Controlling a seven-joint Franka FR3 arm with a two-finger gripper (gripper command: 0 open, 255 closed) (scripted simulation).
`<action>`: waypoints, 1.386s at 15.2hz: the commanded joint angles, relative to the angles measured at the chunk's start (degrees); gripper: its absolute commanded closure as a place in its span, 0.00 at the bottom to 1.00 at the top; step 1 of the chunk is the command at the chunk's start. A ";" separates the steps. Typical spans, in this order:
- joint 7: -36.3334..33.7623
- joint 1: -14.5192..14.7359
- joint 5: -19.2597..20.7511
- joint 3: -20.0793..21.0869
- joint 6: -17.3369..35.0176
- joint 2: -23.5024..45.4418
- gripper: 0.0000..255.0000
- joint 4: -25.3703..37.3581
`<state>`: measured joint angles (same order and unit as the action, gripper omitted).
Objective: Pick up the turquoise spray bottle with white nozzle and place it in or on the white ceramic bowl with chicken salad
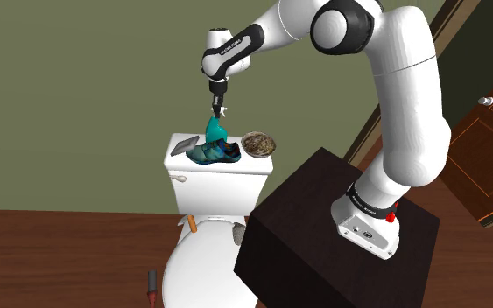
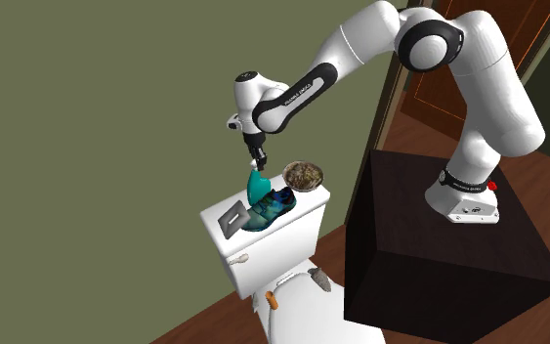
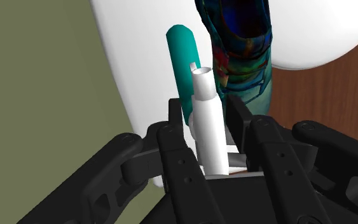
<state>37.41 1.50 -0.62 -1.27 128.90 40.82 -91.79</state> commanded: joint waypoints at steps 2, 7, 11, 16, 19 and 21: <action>0.00 0.00 0.00 0.00 0.00 0.00 1.00 0.00; 0.00 0.00 0.00 0.00 0.00 0.00 1.00 -0.01; -0.01 0.02 0.03 -0.02 -1.45 -1.53 1.00 -0.07; -0.02 0.04 0.07 -0.06 -4.03 -3.91 1.00 0.12; -0.03 0.06 0.10 -0.08 -5.64 -5.24 1.00 0.40; -0.03 0.06 0.12 -0.09 -6.75 -6.07 1.00 0.69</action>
<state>37.36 1.58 -0.51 -1.34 122.65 35.30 -91.04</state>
